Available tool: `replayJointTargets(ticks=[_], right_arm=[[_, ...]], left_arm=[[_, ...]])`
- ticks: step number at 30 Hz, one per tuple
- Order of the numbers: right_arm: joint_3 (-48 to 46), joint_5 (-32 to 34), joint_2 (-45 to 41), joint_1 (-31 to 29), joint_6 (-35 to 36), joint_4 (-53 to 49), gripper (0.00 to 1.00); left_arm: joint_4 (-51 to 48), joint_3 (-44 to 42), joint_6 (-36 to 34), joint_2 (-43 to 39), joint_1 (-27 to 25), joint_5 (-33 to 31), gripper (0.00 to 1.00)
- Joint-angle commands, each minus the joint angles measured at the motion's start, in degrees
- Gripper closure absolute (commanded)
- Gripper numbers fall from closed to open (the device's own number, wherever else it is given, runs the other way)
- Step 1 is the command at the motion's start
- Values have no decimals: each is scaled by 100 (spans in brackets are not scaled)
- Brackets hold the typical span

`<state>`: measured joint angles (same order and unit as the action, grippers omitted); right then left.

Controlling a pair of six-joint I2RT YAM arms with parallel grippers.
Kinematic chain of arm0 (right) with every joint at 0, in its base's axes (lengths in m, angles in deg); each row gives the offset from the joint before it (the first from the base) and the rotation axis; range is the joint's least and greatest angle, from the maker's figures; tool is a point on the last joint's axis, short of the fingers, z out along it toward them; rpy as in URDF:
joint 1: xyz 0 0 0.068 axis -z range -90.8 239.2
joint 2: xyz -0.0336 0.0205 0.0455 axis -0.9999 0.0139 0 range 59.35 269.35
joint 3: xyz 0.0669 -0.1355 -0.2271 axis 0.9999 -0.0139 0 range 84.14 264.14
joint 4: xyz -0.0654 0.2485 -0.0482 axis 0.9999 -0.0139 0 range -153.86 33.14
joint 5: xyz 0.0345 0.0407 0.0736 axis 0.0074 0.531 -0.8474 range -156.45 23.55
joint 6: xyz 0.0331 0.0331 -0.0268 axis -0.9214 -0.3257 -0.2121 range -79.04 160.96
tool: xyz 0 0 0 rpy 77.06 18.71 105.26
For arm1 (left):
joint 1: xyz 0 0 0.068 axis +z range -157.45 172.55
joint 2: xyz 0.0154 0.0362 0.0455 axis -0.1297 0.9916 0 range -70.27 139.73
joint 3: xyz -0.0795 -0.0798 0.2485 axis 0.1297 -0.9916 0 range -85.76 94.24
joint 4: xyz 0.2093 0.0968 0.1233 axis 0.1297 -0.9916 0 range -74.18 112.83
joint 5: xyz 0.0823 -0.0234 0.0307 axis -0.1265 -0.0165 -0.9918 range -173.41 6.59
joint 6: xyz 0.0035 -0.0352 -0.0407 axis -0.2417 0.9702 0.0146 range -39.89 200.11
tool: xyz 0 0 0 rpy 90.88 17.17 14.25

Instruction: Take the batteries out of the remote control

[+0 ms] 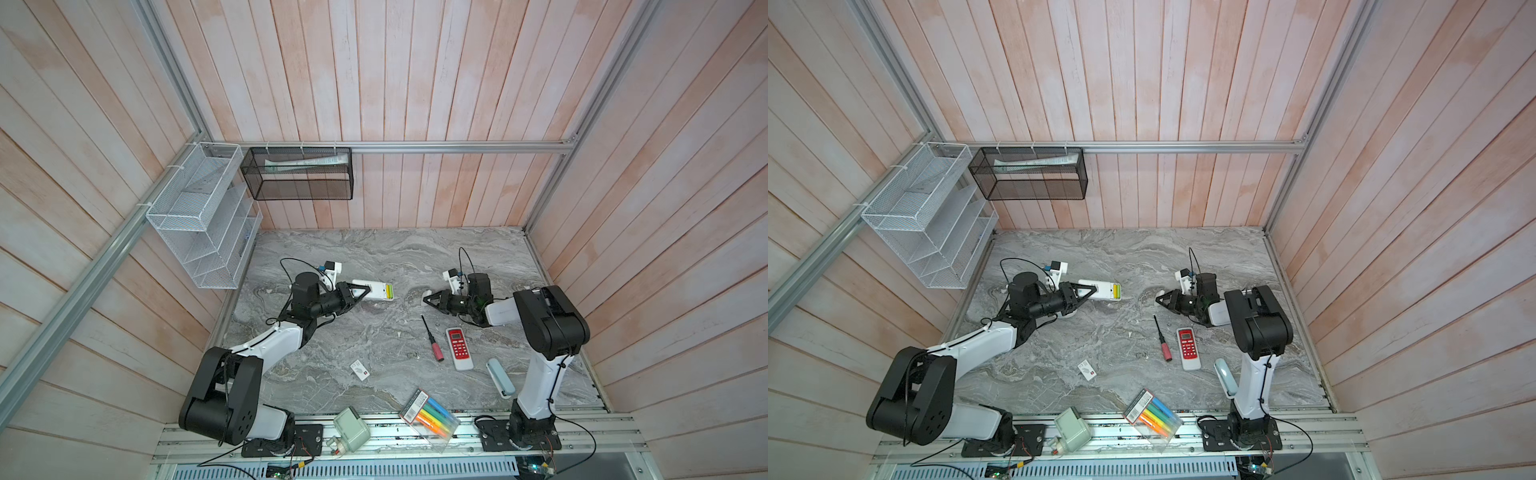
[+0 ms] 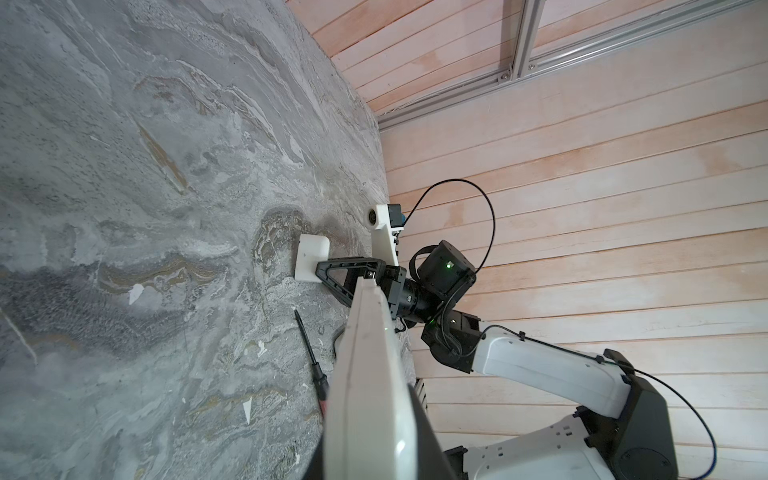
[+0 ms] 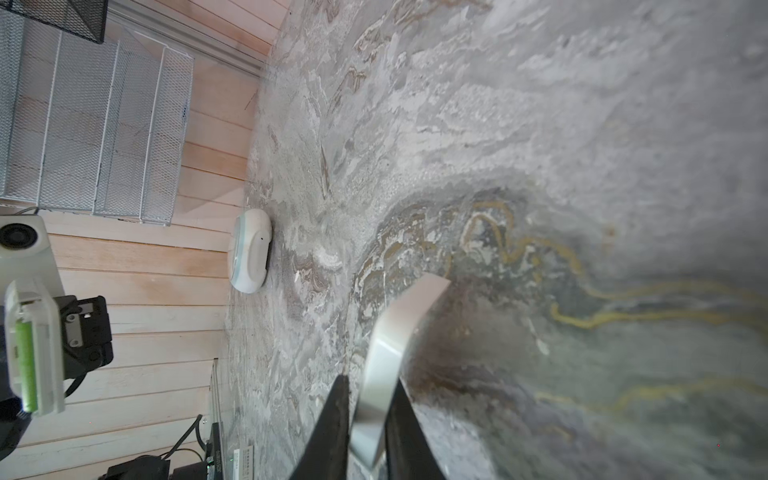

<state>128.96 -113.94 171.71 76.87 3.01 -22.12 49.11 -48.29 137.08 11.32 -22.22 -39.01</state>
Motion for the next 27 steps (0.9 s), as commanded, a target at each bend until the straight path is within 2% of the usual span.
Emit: replayJointTargets(ticks=[1,5,9,12,16,22,27], right_arm=[[-128,-13,153,114,-62,96,76],[-216,-37,164,215,-107,199,70],[-354,115,-5,335,-87,124,58],[-438,342,-209,435,47,-177,46],[-426,809,-620,460,473,-837,36],[-421,1151,-1489,311,1305,-1343,34],[-324,1556,-2271,-198,2362,-1593,34]], left_arm=[[59,-51,-98,-194,27,-87,100],[-7,-56,-124,-239,26,-127,100],[-43,-56,-133,-269,27,-134,100],[-56,-47,-151,-250,27,-134,100],[-58,-25,-195,-237,27,-92,100],[-173,-23,-477,-204,27,98,100],[-179,-39,-638,-103,26,276,100]])
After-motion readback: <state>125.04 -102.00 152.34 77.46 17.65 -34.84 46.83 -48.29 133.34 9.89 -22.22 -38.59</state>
